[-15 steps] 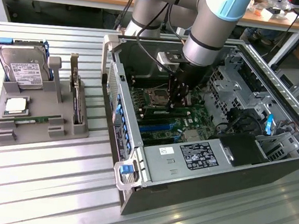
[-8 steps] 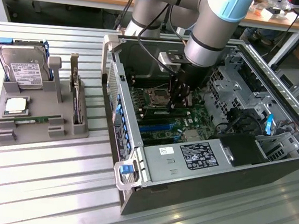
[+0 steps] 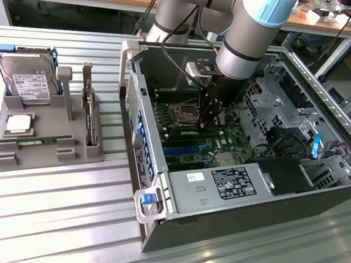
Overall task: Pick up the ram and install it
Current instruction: 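Insert the ram into the slot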
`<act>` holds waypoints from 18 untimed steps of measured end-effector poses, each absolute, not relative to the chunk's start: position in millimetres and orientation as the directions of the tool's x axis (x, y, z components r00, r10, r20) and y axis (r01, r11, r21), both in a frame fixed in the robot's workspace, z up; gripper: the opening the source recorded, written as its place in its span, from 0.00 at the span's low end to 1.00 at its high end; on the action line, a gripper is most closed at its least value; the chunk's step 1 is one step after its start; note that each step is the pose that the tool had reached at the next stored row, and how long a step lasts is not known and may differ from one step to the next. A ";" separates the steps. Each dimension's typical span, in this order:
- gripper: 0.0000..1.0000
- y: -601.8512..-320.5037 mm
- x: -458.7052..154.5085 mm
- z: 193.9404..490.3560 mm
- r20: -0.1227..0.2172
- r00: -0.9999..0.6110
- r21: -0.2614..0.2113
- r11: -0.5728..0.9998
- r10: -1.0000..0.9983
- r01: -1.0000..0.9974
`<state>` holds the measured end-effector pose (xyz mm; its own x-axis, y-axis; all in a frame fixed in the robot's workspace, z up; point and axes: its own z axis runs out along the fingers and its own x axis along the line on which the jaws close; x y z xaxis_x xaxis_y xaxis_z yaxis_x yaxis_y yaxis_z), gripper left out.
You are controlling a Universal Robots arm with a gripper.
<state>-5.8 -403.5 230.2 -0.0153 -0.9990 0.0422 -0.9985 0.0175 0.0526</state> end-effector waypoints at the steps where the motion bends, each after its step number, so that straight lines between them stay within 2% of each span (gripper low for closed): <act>1: 0.20 -403.5 -5.8 230.2 0.042 -0.015 0.053 0.017 -0.999 -0.998; 4: 0.20 -401.6 -6.2 246.8 0.043 -0.016 0.048 0.018 -0.999 -0.999; 7: 0.10 -399.3 -1.7 250.5 0.047 -0.015 0.049 0.018 -0.999 -0.999; 13: 0.10 -399.3 54.6 246.4 0.075 -0.014 0.071 0.019 -0.997 -0.997; 18: 0.10 -399.3 88.4 246.7 0.078 -0.013 0.078 0.020 -0.997 -0.997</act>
<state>88.4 -399.3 246.7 -0.0135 -0.9969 0.0777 -0.9968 0.0196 0.0780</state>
